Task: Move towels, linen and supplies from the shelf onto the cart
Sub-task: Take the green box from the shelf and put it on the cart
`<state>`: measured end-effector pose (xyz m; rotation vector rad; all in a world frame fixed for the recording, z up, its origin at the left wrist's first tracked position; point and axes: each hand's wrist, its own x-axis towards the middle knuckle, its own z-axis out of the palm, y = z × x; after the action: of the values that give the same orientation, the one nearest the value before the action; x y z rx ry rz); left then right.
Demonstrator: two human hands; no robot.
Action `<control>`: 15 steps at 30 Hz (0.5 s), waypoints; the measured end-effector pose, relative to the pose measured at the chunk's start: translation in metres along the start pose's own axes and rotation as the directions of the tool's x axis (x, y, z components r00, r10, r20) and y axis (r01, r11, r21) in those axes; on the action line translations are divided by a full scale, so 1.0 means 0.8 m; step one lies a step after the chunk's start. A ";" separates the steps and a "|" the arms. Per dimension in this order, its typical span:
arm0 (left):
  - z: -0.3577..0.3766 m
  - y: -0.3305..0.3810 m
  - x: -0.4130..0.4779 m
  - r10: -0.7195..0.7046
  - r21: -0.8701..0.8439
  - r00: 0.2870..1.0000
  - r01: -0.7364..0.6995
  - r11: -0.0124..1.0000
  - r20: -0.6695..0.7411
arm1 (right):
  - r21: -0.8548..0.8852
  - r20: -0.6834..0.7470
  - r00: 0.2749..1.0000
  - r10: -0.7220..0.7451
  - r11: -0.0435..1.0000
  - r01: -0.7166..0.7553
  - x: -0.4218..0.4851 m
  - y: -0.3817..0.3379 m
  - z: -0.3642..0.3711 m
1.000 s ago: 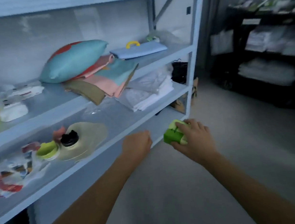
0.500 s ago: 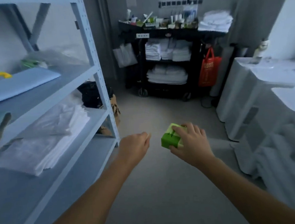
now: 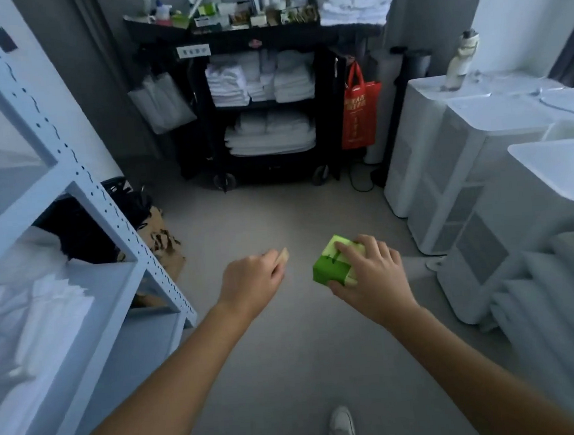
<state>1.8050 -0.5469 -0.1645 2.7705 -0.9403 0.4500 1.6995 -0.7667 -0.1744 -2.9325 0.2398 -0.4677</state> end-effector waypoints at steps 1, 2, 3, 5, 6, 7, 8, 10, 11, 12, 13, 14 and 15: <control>0.004 -0.010 0.025 -0.001 0.000 1.000 0.001 1.000 0.019 | 0.018 0.011 1.000 0.009 1.000 -0.010 0.028 0.003 0.006; 0.006 -0.020 0.049 -0.001 -0.003 1.000 0.001 1.000 0.023 | 0.029 0.018 1.000 0.012 1.000 -0.013 0.057 0.005 0.012; 0.007 -0.030 0.073 -0.002 0.002 1.000 0.002 1.000 0.004 | 0.029 0.017 1.000 0.004 1.000 -0.005 0.087 0.006 0.016; 0.006 -0.054 0.118 -0.018 0.020 0.999 0.018 1.000 -0.031 | 0.032 0.014 1.000 -0.022 0.999 0.022 0.150 0.007 0.025; 0.005 -0.066 0.140 -0.024 0.022 0.999 0.025 0.999 -0.046 | 0.034 0.014 0.999 -0.031 0.999 0.030 0.181 0.006 0.027; 0.005 -0.078 0.160 -0.027 0.020 0.997 0.029 0.999 -0.069 | 0.033 0.006 0.999 -0.040 0.999 0.040 0.211 0.004 0.029; 0.007 -0.093 0.180 -0.037 0.016 0.996 0.038 0.999 -0.086 | 0.033 -0.003 0.999 -0.051 0.998 0.051 0.242 0.001 0.032; 0.015 -0.124 0.221 -0.054 0.000 0.992 0.054 0.999 -0.116 | 0.031 -0.025 0.997 -0.074 0.997 0.075 0.300 -0.006 0.040; 0.023 -0.142 0.242 -0.060 -0.012 0.990 0.059 0.998 -0.129 | 0.031 -0.032 0.996 -0.088 0.996 0.089 0.329 -0.010 0.047; 0.033 -0.160 0.264 -0.069 -0.024 0.989 0.066 0.998 -0.134 | 0.031 -0.034 0.994 -0.100 0.994 0.101 0.357 -0.013 0.055; 0.044 -0.178 0.286 -0.082 -0.032 0.987 0.078 0.996 -0.138 | 0.029 -0.034 0.994 -0.107 0.994 0.108 0.384 -0.017 0.064; 0.057 -0.199 0.310 -0.094 -0.033 0.985 0.090 0.995 -0.147 | 0.025 -0.036 0.993 -0.114 0.993 0.115 0.413 -0.021 0.075; 0.068 -0.220 0.335 -0.104 -0.037 0.983 0.100 0.994 -0.149 | 0.020 -0.039 0.992 -0.121 0.992 0.122 0.441 -0.025 0.086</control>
<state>2.1278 -0.5743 -0.1378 2.6985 -0.7611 0.6135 2.0554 -0.8026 -0.1316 -2.9297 0.0603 -0.5398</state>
